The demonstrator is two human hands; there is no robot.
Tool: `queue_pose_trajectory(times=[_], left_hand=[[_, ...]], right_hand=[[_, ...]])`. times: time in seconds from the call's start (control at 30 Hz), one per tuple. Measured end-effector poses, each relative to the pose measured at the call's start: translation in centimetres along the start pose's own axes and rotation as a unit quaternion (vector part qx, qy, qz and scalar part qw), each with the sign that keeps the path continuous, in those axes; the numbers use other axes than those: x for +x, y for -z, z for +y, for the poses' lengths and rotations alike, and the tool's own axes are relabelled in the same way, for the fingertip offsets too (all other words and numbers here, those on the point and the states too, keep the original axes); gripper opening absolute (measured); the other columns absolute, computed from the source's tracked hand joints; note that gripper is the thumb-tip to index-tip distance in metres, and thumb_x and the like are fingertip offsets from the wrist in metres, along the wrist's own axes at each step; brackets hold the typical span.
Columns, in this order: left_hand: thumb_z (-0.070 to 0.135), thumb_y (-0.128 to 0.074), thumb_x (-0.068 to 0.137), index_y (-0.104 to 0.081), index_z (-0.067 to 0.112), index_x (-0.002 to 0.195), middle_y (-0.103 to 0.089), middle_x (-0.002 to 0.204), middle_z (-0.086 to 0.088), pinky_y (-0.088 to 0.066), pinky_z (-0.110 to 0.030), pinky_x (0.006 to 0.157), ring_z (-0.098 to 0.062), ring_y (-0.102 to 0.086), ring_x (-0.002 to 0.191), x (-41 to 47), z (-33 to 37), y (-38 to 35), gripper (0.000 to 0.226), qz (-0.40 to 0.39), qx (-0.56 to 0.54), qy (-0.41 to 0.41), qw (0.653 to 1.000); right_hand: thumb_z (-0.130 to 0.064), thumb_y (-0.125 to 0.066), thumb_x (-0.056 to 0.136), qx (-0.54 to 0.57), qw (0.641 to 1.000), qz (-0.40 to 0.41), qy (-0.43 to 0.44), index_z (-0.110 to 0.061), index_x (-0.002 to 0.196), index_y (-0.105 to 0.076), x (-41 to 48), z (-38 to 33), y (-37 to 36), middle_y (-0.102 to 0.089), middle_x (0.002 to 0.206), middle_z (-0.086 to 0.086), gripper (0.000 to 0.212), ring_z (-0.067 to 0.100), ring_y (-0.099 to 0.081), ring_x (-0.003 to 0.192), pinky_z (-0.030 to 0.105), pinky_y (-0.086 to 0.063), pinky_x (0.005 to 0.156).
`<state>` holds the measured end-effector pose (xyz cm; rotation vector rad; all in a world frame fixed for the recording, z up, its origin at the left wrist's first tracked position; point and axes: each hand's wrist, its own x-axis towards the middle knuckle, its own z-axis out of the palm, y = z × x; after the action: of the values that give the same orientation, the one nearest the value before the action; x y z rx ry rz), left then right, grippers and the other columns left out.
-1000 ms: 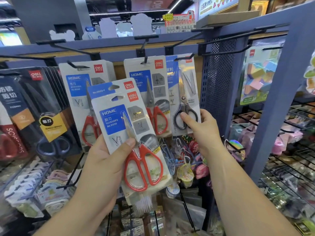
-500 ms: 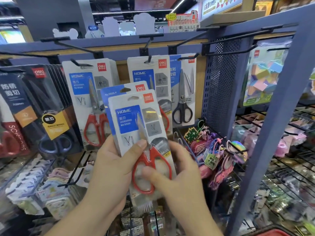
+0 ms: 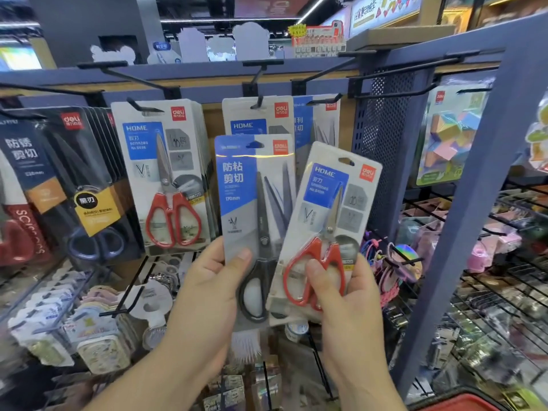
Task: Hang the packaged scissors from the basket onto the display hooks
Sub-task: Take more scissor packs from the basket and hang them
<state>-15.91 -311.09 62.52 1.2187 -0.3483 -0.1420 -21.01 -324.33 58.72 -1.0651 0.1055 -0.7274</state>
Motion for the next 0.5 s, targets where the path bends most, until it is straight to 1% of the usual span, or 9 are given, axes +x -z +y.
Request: queue_pose_trajectory(times=[0.07, 0.13, 0.17, 0.2, 0.23, 0.27, 0.33, 0.43, 0.5], left_hand=[[0.011, -0.049, 0.107, -0.075, 0.026, 0.115, -0.081, 0.109, -0.001, -0.063, -0.032, 0.076, -0.02, -0.078, 0.098, 0.3, 0.4, 0.8, 0.031, 0.029, 0.056, -0.026, 0.998], [0.013, -0.049, 0.108, -0.074, 0.03, 0.112, -0.082, 0.104, 0.003, -0.061, -0.03, 0.069, -0.017, -0.078, 0.091, 0.6, 1.0, 1.7, 0.031, 0.054, 0.1, -0.045, 0.992], [0.014, -0.049, 0.109, -0.074, 0.031, 0.113, -0.082, 0.104, 0.004, -0.06, -0.032, 0.071, -0.017, -0.078, 0.091, 0.7, 1.3, 2.2, 0.03, 0.066, 0.113, -0.053, 0.99], [0.015, -0.049, 0.109, -0.074, 0.032, 0.113, -0.082, 0.104, 0.004, -0.059, -0.035, 0.073, -0.018, -0.078, 0.091, 0.7, 1.6, 2.7, 0.03, 0.078, 0.122, -0.059, 0.988], [0.016, -0.048, 0.109, -0.073, 0.032, 0.113, -0.081, 0.105, 0.005, -0.058, -0.038, 0.075, -0.018, -0.078, 0.092, 0.8, 1.9, 3.2, 0.03, 0.09, 0.129, -0.065, 0.985], [0.017, -0.048, 0.11, -0.073, 0.033, 0.114, -0.081, 0.105, 0.007, -0.058, -0.04, 0.076, -0.017, -0.078, 0.093, 0.9, 2.2, 3.6, 0.03, 0.101, 0.136, -0.069, 0.983], [0.017, -0.048, 0.11, -0.073, 0.032, 0.115, -0.081, 0.106, 0.009, -0.058, -0.041, 0.078, -0.014, -0.077, 0.093, 0.9, 2.7, 4.4, 0.03, 0.119, 0.141, -0.076, 0.98], [0.019, -0.049, 0.11, -0.075, 0.034, 0.112, -0.081, 0.107, 0.005, -0.06, -0.051, 0.086, -0.019, -0.078, 0.096, 0.9, 3.3, 5.4, 0.03, 0.136, 0.137, -0.078, 0.978], [0.021, -0.05, 0.11, -0.076, 0.038, 0.11, -0.081, 0.108, 0.003, -0.059, -0.06, 0.09, -0.024, -0.078, 0.097, 0.8, 3.6, 5.9, 0.031, 0.143, 0.132, -0.075, 0.978]], right_hand=[[-0.025, -0.077, 0.079, -0.025, 1.0, -0.006, 0.005, -0.021, 0.116, -0.065, 0.6, -0.5, 1.0, -0.08, 0.1, 0.001, 0.039, 0.02, -0.076, 0.092, 0.044, -0.065, 0.072], [-0.041, -0.081, 0.087, -0.072, 0.996, -0.039, 0.022, -0.03, 0.121, -0.064, 1.4, -1.1, 1.6, -0.078, 0.111, 0.002, 0.04, 0.028, -0.075, 0.104, 0.058, -0.062, 0.082], [-0.052, -0.08, 0.085, -0.098, 0.993, -0.062, 0.033, -0.034, 0.121, -0.063, 1.8, -1.4, 1.7, -0.076, 0.111, 0.004, 0.044, 0.033, -0.074, 0.104, 0.063, -0.06, 0.085], [-0.06, -0.078, 0.082, -0.118, 0.988, -0.088, 0.043, -0.036, 0.118, -0.063, 2.1, -1.8, 1.7, -0.075, 0.106, 0.008, 0.045, 0.037, -0.074, 0.098, 0.065, -0.059, 0.081], [-0.062, -0.075, 0.083, -0.127, 0.984, -0.115, 0.053, -0.037, 0.112, -0.064, 2.5, -2.4, 1.5, -0.073, 0.099, 0.012, 0.039, 0.038, -0.073, 0.085, 0.061, -0.061, 0.071], [-0.058, -0.071, 0.086, -0.132, 0.979, -0.141, 0.063, -0.037, 0.107, -0.063, 2.9, -3.0, 1.2, -0.071, 0.091, 0.012, 0.03, 0.036, -0.071, 0.072, 0.053, -0.06, 0.059], [-0.046, -0.066, 0.092, -0.151, 0.968, -0.181, 0.081, -0.036, 0.106, -0.062, 3.7, -4.1, 0.3, -0.072, 0.085, 0.005, 0.017, 0.03, -0.069, 0.062, 0.042, -0.054, 0.046], [-0.031, -0.064, 0.1, -0.184, 0.958, -0.199, 0.091, -0.031, 0.106, -0.061, 4.8, -4.9, -1.3, -0.071, 0.082, 0.007, 0.006, 0.041, -0.069, 0.065, 0.046, -0.054, 0.042], [-0.026, -0.065, 0.102, -0.194, 0.956, -0.202, 0.086, -0.032, 0.103, -0.061, 5.4, -4.8, -2.3, -0.071, 0.083, 0.01, 0.006, 0.046, -0.07, 0.07, 0.049, -0.055, 0.043]])
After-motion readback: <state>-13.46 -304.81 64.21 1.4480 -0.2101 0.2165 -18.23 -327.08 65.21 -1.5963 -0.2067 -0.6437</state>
